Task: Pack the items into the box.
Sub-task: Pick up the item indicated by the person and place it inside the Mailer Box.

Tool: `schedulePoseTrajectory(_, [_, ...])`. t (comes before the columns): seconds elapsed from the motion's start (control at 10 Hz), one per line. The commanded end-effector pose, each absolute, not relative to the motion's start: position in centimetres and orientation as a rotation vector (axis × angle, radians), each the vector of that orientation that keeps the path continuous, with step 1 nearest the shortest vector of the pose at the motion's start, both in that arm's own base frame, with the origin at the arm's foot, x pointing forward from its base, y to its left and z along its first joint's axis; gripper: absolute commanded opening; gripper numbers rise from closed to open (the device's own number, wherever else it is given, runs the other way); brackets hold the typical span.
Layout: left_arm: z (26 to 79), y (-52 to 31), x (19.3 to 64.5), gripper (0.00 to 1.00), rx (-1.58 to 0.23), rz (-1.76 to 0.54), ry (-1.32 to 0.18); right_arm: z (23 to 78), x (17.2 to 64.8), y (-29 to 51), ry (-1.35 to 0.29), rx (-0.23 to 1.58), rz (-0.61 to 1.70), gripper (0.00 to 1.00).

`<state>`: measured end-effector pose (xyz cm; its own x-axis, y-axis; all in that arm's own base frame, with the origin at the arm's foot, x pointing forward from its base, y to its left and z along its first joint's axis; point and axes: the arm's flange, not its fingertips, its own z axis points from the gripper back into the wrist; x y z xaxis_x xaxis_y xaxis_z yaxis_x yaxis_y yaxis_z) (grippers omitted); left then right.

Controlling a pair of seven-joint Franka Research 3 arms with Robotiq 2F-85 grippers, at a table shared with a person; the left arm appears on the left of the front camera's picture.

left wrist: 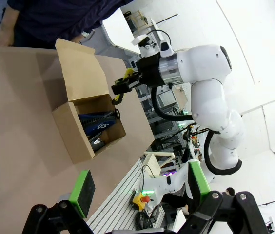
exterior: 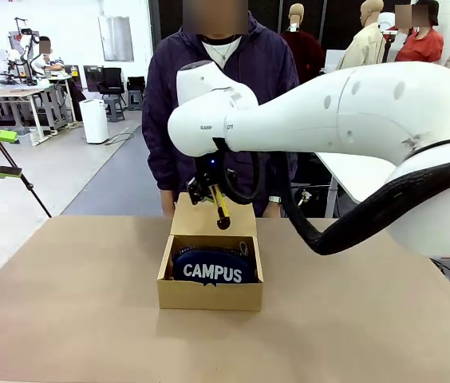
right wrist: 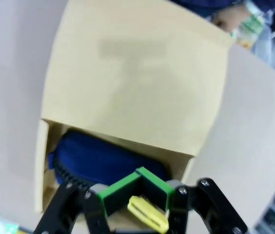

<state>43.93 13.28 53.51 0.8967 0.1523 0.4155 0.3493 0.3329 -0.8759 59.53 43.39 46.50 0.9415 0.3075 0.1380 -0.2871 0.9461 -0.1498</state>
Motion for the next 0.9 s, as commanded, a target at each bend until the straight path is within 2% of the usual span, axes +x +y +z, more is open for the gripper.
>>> schedulePoseTrajectory(0.0, [53.8, 13.2, 43.8, 1.00, -1.234, -0.129, -0.460, 47.2, 60.2, 44.8, -0.124, -0.139, 0.420, 0.00])
schedulePoseTrajectory(0.3, [53.8, 13.2, 43.8, 1.00, -1.234, -0.129, -0.460, 45.3, 58.5, 46.2, -0.168, -0.166, 0.675, 0.00])
schedulePoseTrajectory(0.8, [53.8, 13.2, 43.8, 1.00, -1.234, -0.129, -0.460, 41.6, 57.2, 47.5, -0.201, -0.335, 0.983, 0.00])
